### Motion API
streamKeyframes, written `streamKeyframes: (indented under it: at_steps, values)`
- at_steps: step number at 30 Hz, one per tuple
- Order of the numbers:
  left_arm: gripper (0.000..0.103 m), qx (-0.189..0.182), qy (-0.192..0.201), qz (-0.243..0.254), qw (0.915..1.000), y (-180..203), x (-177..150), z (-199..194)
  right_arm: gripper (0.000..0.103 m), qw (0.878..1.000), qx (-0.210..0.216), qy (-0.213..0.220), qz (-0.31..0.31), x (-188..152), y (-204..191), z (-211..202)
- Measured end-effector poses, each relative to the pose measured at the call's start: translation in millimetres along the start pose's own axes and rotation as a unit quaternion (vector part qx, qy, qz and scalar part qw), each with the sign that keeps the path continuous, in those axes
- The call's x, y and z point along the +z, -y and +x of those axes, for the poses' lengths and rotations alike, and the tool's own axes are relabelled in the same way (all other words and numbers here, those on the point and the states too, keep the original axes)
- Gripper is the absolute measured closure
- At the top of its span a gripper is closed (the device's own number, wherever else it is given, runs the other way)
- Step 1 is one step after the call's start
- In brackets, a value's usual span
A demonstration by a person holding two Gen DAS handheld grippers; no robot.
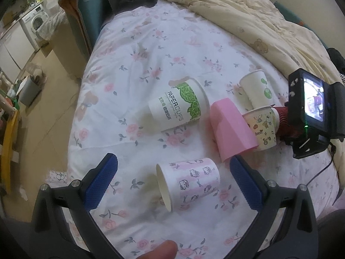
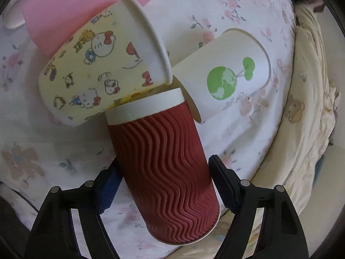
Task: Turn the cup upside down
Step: 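Lower the right tool onto the dark red ripple cup and close, then lift the red cup with the right tool and stand it upright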
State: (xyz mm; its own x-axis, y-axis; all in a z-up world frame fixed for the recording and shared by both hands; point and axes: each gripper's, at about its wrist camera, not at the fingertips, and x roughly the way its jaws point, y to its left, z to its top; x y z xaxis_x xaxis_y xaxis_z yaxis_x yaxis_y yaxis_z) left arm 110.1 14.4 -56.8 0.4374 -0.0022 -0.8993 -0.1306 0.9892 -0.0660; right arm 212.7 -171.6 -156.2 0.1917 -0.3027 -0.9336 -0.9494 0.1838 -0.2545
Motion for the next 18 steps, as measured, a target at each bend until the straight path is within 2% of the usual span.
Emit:
streamKeyframes:
  at_steps: [8, 18]
  values:
    - [0.000, 0.009, 0.016, 0.004, 0.9998, 1, -4, -8, 0.023, 0.998, 0.021, 0.017, 0.052, -20, -11, -38]
    - [0.000, 0.012, 0.035, 0.001, 0.9993, -2, -17, -23, 0.023, 0.994, 0.040, 0.051, 0.088, -53, -64, -95]
